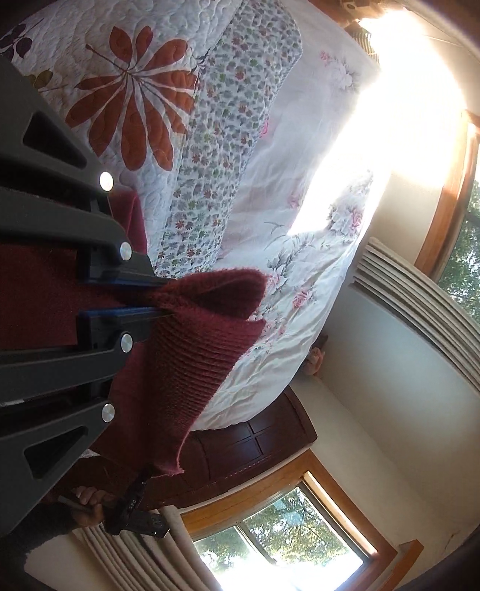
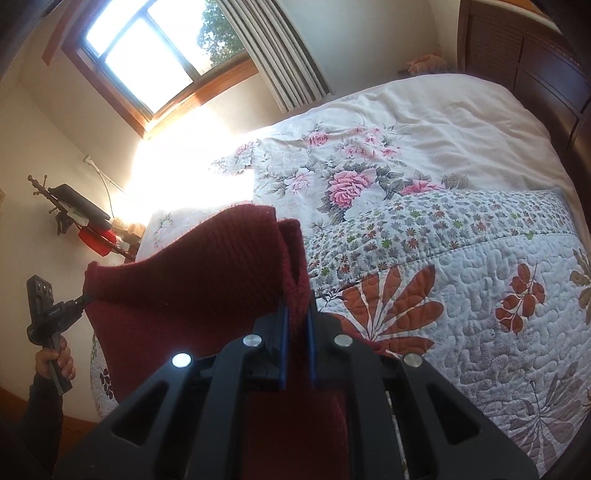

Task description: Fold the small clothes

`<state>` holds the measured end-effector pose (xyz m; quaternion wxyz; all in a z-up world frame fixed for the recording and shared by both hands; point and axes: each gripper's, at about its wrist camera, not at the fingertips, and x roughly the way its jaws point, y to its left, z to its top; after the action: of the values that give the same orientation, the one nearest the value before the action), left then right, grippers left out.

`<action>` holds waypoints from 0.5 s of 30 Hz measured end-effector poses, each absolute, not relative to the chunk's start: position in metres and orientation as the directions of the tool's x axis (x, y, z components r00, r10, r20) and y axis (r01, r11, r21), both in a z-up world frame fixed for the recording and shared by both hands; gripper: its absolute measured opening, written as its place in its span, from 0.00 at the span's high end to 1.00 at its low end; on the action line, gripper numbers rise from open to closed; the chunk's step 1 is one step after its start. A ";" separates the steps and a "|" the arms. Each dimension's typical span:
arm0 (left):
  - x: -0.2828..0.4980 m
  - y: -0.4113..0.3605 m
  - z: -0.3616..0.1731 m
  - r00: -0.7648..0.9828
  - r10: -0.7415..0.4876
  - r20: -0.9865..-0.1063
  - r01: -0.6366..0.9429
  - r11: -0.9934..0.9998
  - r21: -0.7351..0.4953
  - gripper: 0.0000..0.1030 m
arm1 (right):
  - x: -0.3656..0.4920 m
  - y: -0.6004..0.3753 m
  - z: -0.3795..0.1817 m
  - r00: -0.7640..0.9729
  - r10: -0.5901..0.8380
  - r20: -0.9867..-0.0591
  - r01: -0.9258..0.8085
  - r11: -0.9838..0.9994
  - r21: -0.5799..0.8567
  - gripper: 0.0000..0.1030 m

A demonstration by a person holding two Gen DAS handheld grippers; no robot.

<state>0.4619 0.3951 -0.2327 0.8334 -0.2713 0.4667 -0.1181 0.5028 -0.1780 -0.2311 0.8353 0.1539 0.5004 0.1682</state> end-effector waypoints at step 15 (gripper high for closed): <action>0.515 0.407 -0.341 0.302 -0.506 -0.808 -0.267 0.769 -0.581 0.92 | 0.560 -0.168 -0.330 0.224 0.397 -0.890 -0.004 0.914 0.406 0.93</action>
<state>0.5150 0.4071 -0.3410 0.7362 -0.3301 0.5853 -0.0810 0.5603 -0.1682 -0.3300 0.7656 0.1611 0.6089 0.1308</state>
